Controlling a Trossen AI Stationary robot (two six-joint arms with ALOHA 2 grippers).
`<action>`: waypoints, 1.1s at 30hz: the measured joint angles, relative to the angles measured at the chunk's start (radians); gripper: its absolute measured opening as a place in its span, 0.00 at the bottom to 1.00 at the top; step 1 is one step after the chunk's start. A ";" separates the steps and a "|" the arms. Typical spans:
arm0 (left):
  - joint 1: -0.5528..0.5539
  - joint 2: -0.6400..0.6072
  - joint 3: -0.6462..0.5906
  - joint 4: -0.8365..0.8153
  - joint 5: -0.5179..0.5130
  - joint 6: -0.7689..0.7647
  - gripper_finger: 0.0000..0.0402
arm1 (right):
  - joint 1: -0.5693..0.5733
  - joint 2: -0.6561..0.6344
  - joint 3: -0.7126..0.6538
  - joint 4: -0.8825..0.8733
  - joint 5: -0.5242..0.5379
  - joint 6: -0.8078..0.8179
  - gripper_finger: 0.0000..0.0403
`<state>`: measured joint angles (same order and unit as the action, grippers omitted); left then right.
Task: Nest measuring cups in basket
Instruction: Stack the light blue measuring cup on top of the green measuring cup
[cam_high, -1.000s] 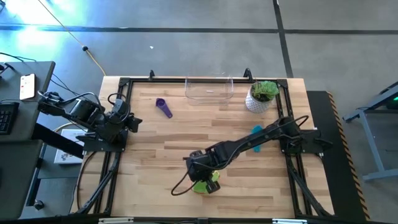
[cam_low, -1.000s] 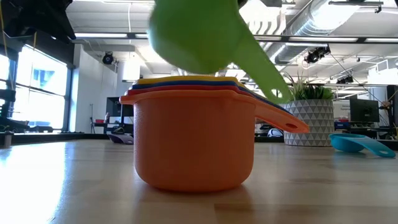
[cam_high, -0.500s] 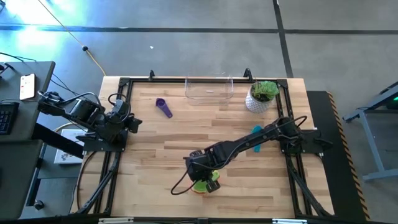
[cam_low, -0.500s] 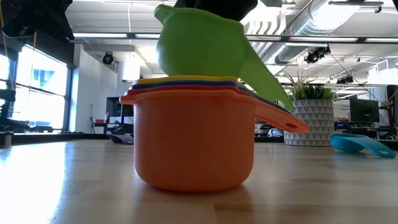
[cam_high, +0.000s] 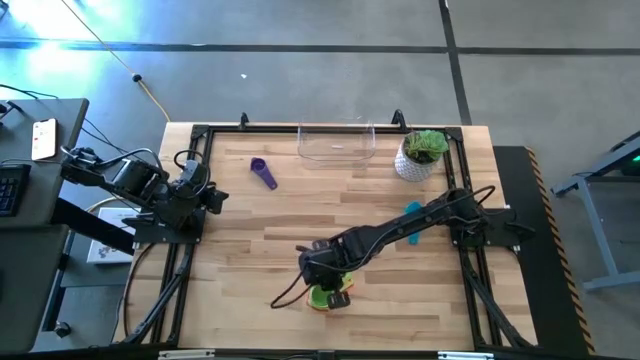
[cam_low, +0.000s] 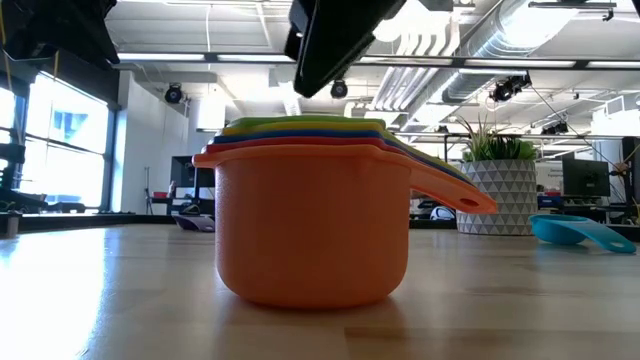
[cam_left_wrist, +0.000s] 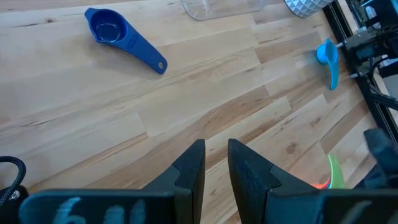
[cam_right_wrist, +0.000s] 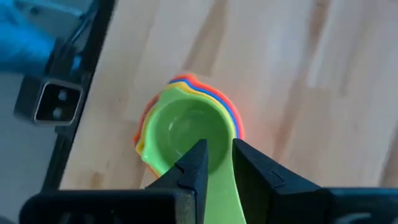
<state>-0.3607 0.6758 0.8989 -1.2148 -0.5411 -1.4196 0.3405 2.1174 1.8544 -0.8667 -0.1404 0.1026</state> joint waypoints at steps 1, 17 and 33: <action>0.000 0.000 0.000 0.000 0.000 0.000 0.15 | 0.000 0.000 0.013 -0.032 0.025 0.039 0.16; 0.000 0.000 0.000 0.000 0.000 0.031 0.15 | -0.004 -0.002 0.075 -0.660 0.442 0.336 0.17; 0.000 -0.001 0.000 0.000 -0.001 0.036 0.15 | -0.165 -0.601 -0.664 -0.375 0.468 0.718 0.17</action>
<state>-0.3611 0.6750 0.8989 -1.2151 -0.5423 -1.3838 0.1753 1.5167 1.1904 -1.2418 0.3280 0.8209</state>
